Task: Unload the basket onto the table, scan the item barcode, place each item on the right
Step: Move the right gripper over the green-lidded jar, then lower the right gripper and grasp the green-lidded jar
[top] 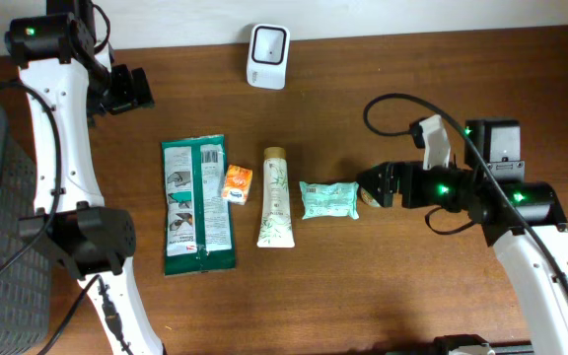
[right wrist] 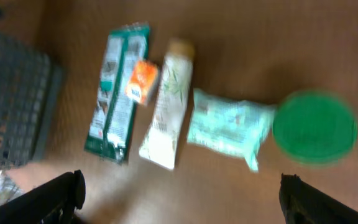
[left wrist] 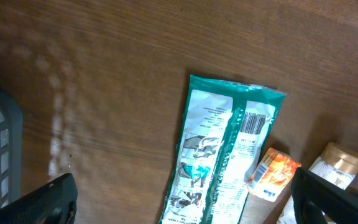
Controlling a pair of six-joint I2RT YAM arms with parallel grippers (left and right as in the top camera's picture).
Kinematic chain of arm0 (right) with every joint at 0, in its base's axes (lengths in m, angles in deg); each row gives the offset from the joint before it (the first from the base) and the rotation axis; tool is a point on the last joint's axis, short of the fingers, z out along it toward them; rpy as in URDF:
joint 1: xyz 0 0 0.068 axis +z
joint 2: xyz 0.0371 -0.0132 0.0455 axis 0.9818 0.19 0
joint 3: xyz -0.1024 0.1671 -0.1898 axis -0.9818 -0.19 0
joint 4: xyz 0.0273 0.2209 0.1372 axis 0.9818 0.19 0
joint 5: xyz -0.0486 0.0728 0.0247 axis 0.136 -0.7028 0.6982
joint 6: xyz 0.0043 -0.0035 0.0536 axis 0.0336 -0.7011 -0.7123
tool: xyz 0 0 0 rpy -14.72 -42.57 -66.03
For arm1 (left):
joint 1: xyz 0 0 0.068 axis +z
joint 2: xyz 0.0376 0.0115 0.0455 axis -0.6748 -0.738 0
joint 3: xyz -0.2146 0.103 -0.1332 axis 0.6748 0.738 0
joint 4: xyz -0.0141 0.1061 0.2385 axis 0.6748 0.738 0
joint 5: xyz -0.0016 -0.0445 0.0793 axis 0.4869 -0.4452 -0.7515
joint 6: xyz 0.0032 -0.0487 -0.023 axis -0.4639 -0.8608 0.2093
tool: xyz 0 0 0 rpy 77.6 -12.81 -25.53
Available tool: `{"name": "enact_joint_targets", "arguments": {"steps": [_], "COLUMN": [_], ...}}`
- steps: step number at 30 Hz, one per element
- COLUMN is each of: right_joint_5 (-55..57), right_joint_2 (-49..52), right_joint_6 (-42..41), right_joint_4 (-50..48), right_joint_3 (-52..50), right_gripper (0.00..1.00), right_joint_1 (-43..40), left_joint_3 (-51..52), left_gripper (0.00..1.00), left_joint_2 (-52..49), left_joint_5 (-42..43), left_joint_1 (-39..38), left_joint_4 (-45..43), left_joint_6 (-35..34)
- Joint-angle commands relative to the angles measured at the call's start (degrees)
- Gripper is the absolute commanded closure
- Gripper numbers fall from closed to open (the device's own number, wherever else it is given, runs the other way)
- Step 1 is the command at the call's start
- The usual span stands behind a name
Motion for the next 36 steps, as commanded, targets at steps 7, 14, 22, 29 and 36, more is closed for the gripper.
{"name": "enact_joint_targets", "arguments": {"steps": [7,14,22,29,36], "right_joint_5": [23.0,34.2,31.4,31.3,31.3], "right_joint_2": [15.6,29.0,36.4,39.5,39.5], "right_joint_6": [-8.4,-25.8,-30.3,-30.6,-29.9], "right_joint_4": [21.7,17.4,14.4,18.1,17.0], "right_joint_3": [23.4,24.6,22.6,22.3,20.2], "right_gripper": [0.02,0.02,0.11,0.11,0.23], "right_joint_1": [0.5,7.6,8.2,8.2,8.2], "left_joint_3": [-0.9,-0.9,-0.9,-0.9,-0.9], "left_gripper": [0.01,0.01,0.0,0.01,0.01], "left_joint_2": [0.4,0.4,0.4,0.4,0.4], "left_joint_5": [0.6,0.6,0.6,0.6,0.6], "left_joint_1": [0.3,0.3,0.3,0.3,0.3], "left_joint_4": [0.0,0.0,0.0,0.0,0.0], "left_joint_6": [-0.1,-0.1,-0.1,-0.1,-0.1]}}
